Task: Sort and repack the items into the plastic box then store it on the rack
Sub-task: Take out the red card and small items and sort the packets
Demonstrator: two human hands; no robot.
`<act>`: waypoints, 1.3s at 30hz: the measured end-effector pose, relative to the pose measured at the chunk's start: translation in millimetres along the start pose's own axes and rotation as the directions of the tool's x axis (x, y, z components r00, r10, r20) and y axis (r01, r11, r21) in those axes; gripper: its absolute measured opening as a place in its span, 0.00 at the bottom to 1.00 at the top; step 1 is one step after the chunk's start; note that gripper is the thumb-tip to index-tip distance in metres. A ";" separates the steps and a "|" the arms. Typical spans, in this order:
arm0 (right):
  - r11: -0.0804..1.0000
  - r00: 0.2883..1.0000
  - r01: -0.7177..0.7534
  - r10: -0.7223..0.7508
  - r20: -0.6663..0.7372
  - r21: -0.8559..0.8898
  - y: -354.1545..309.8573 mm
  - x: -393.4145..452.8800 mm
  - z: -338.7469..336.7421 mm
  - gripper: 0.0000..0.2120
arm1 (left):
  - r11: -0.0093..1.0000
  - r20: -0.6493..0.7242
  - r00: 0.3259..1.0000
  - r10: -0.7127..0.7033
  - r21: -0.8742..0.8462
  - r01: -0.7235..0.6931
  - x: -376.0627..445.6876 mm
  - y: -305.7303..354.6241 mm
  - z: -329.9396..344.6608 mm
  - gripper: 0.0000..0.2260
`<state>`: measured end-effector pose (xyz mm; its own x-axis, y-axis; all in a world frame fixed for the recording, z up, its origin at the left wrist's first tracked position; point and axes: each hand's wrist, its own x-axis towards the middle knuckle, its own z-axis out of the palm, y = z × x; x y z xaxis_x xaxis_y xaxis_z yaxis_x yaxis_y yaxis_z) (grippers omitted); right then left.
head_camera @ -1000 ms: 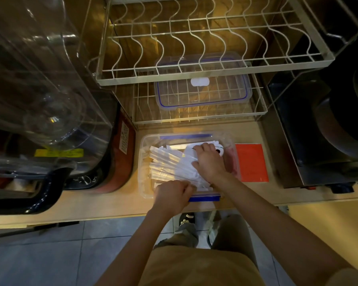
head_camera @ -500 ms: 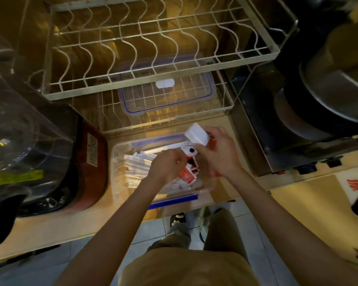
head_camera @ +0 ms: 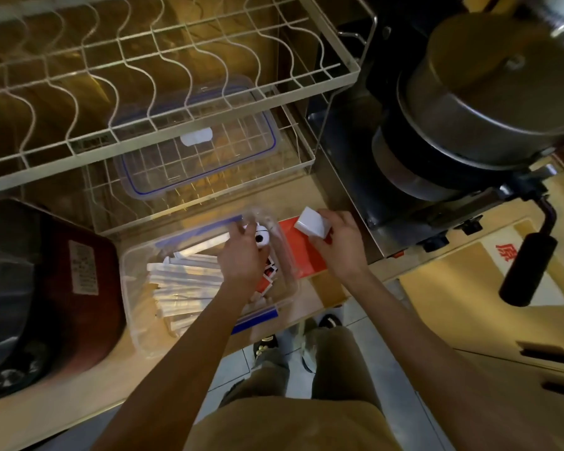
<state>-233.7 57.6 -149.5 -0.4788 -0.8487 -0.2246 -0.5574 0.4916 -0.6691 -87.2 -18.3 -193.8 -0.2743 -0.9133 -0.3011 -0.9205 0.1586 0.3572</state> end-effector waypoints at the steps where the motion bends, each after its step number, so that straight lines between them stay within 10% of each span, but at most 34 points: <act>1: 0.999 1.000 0.010 -0.010 0.012 -0.036 0.7 2.8 2.8 0.21 | 1.000 -0.014 1.000 -0.010 -0.013 0.009 0.0 0.4 1.0 0.25; 13: 1.000 1.000 0.004 -0.004 -0.023 0.023 7.5 7.9 14.7 0.22 | 0.979 -0.133 0.987 -0.094 -0.191 0.067 -5.4 9.3 8.7 0.22; 25: 0.996 0.995 0.092 -0.091 0.028 -0.008 6.0 1.9 2.4 0.21 | 0.849 -0.210 0.976 0.064 -0.502 -0.164 -45.2 9.6 -38.1 0.24; 39: 0.959 0.980 -0.199 0.190 0.062 0.200 20.0 -26.6 -14.4 0.12 | 0.933 -0.169 0.921 0.352 -0.020 -0.360 -55.3 55.2 6.9 0.20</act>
<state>-241.9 92.8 -146.7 -0.5328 -0.7502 -0.3916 -0.3040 0.6015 -0.7388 -124.7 43.5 -163.5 -0.5291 -0.8486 -0.0021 -0.7543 0.4692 0.4593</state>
